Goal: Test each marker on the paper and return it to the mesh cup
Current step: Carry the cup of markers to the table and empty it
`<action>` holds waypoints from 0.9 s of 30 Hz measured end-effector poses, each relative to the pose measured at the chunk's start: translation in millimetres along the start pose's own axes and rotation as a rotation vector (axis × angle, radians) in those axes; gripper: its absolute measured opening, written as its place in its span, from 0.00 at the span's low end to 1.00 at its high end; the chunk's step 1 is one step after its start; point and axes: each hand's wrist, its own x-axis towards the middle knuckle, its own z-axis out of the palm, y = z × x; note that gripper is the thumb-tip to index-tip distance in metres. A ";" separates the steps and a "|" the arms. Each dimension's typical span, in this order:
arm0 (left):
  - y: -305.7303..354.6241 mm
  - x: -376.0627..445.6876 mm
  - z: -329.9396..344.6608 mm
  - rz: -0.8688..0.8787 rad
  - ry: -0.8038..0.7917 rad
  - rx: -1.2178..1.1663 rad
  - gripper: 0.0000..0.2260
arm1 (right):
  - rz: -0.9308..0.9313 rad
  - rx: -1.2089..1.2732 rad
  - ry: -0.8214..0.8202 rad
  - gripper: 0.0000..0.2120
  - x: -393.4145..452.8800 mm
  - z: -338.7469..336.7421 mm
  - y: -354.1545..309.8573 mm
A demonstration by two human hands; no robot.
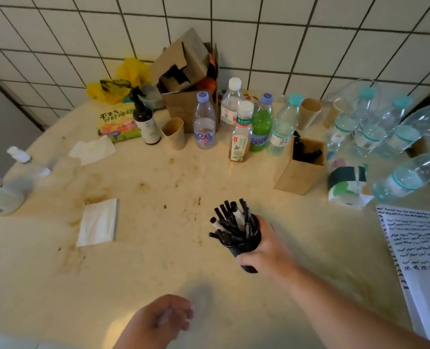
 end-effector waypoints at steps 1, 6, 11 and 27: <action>1.4 3.7 -8.6 -0.001 -0.014 0.005 0.14 | 0.010 -0.037 0.002 0.38 8.0 3.6 -6.4; 4.9 16.7 -48.3 0.018 -0.102 0.176 0.09 | 0.055 -0.328 -0.007 0.40 41.6 22.5 -41.4; 1.0 28.9 -66.4 0.043 -0.140 0.121 0.11 | 0.086 -0.722 -0.060 0.45 64.5 36.0 -73.3; -6.7 21.0 -59.5 0.032 -0.167 0.056 0.06 | 0.005 -1.138 -0.186 0.33 71.1 43.7 -106.4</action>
